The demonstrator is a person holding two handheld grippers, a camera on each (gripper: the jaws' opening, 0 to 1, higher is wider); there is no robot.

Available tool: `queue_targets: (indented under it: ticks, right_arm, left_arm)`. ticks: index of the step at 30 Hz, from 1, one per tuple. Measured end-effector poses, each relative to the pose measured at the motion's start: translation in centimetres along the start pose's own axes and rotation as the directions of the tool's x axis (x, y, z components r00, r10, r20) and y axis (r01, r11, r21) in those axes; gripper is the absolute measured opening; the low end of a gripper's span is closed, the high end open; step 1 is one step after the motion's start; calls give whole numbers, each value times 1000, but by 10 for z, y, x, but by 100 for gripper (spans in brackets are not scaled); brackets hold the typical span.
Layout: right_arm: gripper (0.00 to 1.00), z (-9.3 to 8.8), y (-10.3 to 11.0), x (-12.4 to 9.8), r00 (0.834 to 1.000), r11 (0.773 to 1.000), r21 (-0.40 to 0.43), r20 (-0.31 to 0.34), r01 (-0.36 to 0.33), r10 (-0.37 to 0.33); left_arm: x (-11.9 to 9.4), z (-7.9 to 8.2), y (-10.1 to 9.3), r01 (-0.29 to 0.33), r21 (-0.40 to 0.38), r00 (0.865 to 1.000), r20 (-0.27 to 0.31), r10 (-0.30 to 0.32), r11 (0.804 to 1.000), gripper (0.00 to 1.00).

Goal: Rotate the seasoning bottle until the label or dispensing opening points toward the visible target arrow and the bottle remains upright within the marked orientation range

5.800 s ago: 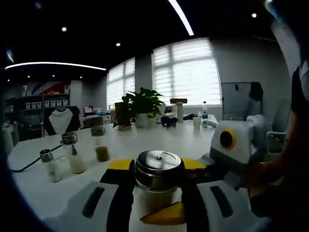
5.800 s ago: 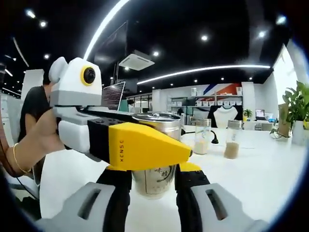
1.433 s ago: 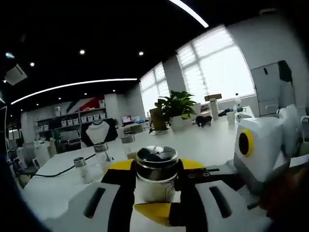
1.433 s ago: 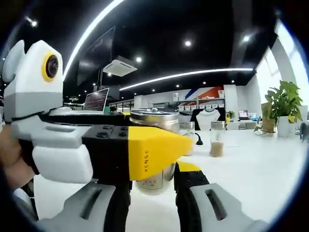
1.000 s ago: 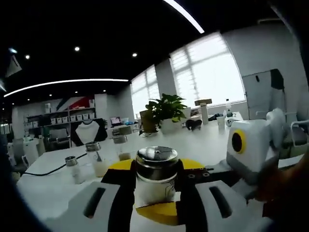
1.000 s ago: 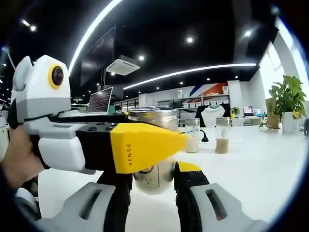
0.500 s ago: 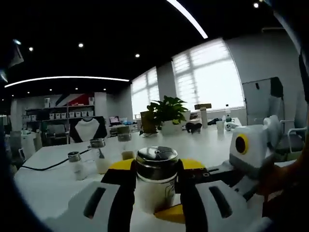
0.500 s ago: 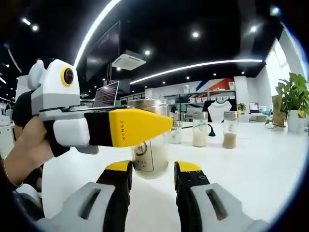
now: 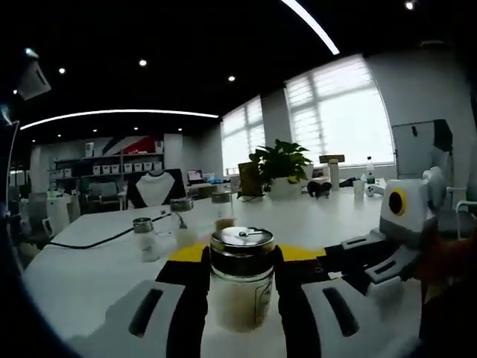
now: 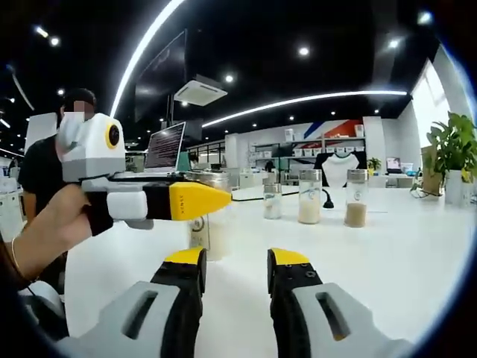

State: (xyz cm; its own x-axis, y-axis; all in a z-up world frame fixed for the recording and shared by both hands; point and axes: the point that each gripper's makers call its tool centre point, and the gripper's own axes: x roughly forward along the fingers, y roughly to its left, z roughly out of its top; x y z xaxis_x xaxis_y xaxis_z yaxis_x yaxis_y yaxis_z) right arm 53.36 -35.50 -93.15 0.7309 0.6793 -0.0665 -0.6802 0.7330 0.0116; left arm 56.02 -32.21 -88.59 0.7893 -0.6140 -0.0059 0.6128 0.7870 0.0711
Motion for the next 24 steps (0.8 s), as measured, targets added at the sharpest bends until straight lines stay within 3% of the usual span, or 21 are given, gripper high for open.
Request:
queue_targets:
  ticks: [6, 13, 16, 24]
  right_arm:
    - [30, -1, 2, 2, 1000, 1000, -4, -7, -2, 2]
    - [30, -1, 1, 2, 1000, 1000, -12, -15, 1, -1]
    - [28, 4, -6, 0, 999, 999, -20, 10, 43, -43]
    - [28, 5, -11, -1, 999, 999, -20, 7, 47, -47]
  left_arm:
    - [0, -12, 7, -33, -28, 999, -19, 33, 999, 36]
    - [-1, -21, 5, -31, -35, 999, -35, 30, 999, 36]
    - [-3, -25, 5, -36, -27, 999, -39, 35, 999, 36]
    - [-10, -31, 1, 7, -1, 999, -35, -7, 1000, 36]
